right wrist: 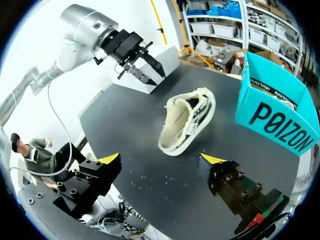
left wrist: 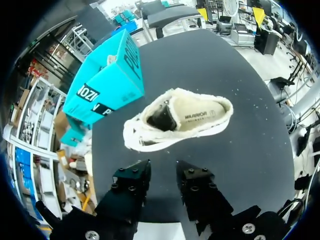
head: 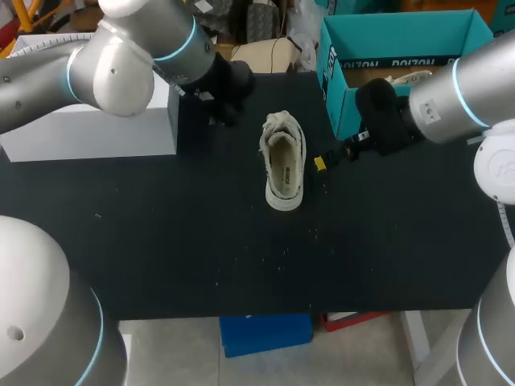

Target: Take the shoe out of the shoebox, open the shoe tongue, remove and reinsert the insole, then place the shoe into the shoebox

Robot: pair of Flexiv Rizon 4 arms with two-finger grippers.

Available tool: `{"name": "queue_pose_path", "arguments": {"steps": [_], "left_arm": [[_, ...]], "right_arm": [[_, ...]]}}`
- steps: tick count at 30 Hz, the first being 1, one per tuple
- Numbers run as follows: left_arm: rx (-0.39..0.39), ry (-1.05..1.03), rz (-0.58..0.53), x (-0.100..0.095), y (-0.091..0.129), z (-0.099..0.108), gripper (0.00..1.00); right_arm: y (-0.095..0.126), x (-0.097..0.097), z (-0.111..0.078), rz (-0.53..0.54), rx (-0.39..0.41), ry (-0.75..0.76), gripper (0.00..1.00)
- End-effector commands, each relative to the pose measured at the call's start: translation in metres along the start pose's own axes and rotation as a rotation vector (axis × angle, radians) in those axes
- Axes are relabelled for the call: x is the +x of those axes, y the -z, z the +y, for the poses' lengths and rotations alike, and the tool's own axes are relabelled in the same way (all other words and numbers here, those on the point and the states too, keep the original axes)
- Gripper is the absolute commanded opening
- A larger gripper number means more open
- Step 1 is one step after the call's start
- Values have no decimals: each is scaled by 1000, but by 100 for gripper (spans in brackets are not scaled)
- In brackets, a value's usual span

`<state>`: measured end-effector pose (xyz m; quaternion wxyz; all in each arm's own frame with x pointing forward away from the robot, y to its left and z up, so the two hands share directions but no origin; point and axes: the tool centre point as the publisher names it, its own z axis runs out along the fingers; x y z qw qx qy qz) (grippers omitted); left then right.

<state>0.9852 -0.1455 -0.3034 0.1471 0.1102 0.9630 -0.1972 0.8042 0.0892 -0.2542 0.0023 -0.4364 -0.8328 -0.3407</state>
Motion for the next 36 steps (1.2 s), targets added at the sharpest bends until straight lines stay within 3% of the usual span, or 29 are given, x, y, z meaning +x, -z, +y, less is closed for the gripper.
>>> {"name": "queue_pose_path", "arguments": {"steps": [1, 5, 10, 17, 24, 28, 32, 36], "left_arm": [[24, -19, 58, -25, -35, -12, 0], [59, -46, 89, -34, -49, -29, 0], [82, -77, 124, -31, -59, -46, 0], [91, -76, 194, -9, -67, -49, 0], [111, -27, 294, 23, -96, -41, 0], [113, -20, 308, 29, -104, -43, 0], [102, -36, 275, 26, -90, -43, 0], [76, -56, 214, 19, -56, -37, 0]], "right_arm": [[0, 0, 1, 0, 2, 0, 100], [0, 0, 1, 0, 2, 0, 100], [0, 0, 1, 0, 2, 0, 100], [0, 0, 1, 0, 2, 0, 100], [0, 0, 1, 0, 2, 0, 100], [0, 0, 1, 0, 2, 0, 100], [0, 0, 1, 0, 2, 0, 100], [0, 0, 1, 0, 2, 0, 100]]}}
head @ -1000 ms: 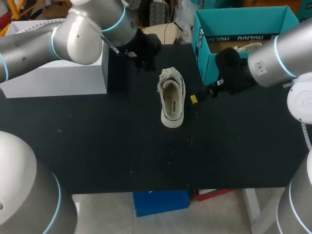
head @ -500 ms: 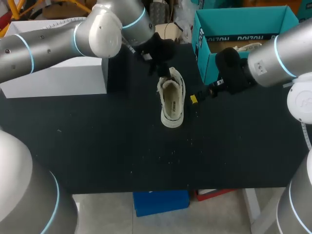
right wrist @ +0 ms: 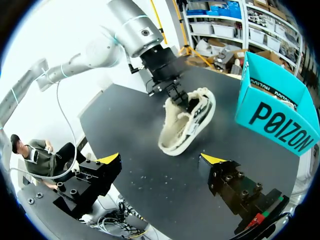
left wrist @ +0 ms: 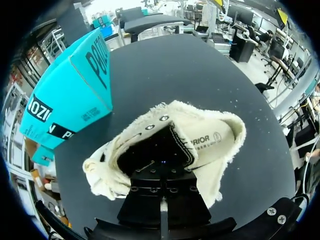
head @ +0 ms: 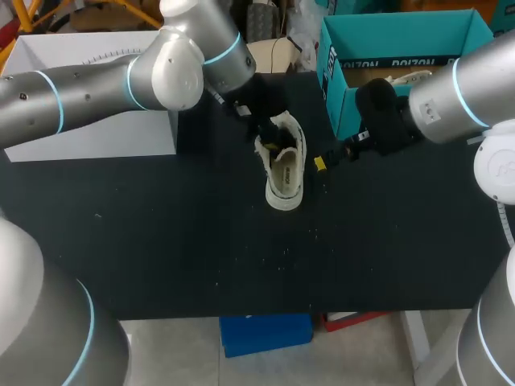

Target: Take the shoe out of the shoebox, open the shoe tongue, remove and reinsert the insole, then place the shoe into the shoebox

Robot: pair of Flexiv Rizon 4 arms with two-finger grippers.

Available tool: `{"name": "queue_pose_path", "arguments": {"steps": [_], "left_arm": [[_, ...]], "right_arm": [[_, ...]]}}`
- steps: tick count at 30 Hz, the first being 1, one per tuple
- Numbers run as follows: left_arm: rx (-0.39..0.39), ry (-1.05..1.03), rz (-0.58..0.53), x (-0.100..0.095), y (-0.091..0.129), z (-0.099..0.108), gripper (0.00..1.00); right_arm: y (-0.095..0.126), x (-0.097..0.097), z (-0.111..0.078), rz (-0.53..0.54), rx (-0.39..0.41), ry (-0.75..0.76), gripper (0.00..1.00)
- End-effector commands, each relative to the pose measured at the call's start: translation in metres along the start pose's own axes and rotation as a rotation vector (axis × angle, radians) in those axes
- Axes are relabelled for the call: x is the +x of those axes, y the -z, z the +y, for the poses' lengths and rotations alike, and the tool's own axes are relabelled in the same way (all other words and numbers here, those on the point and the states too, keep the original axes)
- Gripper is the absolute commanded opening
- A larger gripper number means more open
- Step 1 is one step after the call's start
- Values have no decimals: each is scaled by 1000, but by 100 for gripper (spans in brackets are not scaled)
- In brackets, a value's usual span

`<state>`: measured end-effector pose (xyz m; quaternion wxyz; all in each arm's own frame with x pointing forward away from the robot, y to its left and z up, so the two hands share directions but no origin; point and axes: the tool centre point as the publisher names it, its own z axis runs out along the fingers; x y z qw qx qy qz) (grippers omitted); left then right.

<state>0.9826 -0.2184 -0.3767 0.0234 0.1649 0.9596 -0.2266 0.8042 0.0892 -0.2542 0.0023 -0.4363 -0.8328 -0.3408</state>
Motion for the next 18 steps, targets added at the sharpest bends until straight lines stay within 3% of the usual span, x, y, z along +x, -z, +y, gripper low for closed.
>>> {"name": "queue_pose_path", "arguments": {"steps": [1, 5, 10, 14, 18], "left_arm": [[-39, -10, -56, 15, 47, 1, 0], [-87, -29, -99, 25, 88, 7, 0], [-149, 34, -46, 50, 106, 28, 0], [-98, 142, -38, 70, 109, 49, 0], [-17, 181, -56, 87, 111, 56, 0]], "right_arm": [[0, 0, 1, 0, 2, -1, 100], [0, 0, 1, 0, 2, -1, 100], [0, 0, 1, 0, 2, -1, 100], [0, 0, 1, 0, 2, -1, 100], [0, 0, 1, 0, 2, -1, 100]]}}
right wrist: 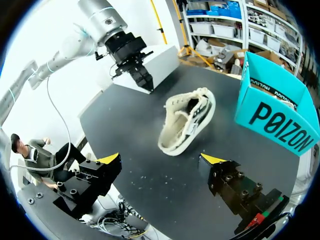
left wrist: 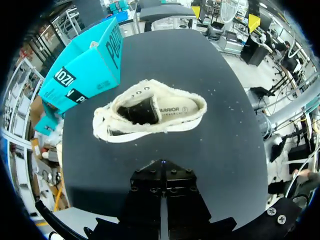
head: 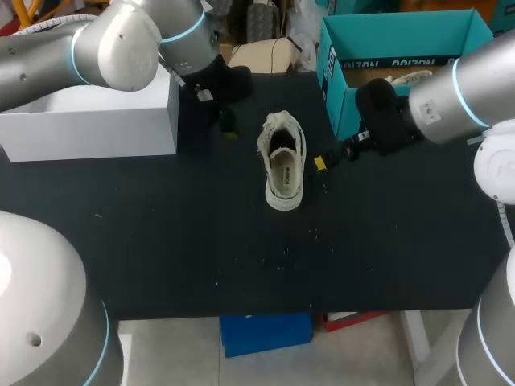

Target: Take the shoe out of the shoebox, open the shoe tongue, remove and reinsert the insole, then place the shoe into the shoebox

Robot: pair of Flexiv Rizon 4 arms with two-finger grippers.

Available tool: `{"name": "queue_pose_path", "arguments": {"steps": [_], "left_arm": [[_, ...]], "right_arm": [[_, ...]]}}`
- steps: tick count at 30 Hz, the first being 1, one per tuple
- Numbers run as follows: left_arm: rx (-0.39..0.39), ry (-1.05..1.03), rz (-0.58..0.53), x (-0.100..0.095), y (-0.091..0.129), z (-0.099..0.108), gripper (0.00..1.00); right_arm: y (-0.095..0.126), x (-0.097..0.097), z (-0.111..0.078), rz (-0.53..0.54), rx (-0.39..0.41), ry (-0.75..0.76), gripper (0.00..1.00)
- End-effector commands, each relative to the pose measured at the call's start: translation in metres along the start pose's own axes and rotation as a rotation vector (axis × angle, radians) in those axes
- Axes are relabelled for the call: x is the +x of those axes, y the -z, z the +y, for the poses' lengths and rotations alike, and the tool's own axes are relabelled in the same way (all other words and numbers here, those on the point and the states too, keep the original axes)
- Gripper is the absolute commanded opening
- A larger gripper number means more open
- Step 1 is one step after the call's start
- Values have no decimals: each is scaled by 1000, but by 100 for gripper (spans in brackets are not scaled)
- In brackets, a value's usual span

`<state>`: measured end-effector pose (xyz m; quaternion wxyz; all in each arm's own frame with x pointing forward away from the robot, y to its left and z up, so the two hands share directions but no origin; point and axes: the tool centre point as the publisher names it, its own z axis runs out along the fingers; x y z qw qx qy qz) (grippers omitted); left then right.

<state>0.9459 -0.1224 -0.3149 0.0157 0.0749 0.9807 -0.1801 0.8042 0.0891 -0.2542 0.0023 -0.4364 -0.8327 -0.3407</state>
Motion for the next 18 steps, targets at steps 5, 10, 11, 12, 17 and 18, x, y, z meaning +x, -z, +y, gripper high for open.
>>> {"name": "queue_pose_path", "arguments": {"steps": [5, 10, 11, 12, 17, 18], "left_arm": [[109, 11, -53, 41, 15, 26, 0], [99, 2, -49, 47, 16, 28, 100], [99, 2, -49, 47, 16, 28, 100], [99, 2, -49, 47, 16, 28, 100], [99, 2, -49, 47, 16, 28, 100], [99, 2, -49, 47, 16, 28, 100]], "right_arm": [[0, 0, 1, 0, 2, 0, 100], [0, 0, 1, 0, 2, 0, 100], [0, 0, 1, 0, 2, 0, 100], [0, 0, 1, 0, 2, 0, 100], [0, 0, 1, 0, 2, 0, 100], [0, 0, 1, 0, 2, 0, 100]]}}
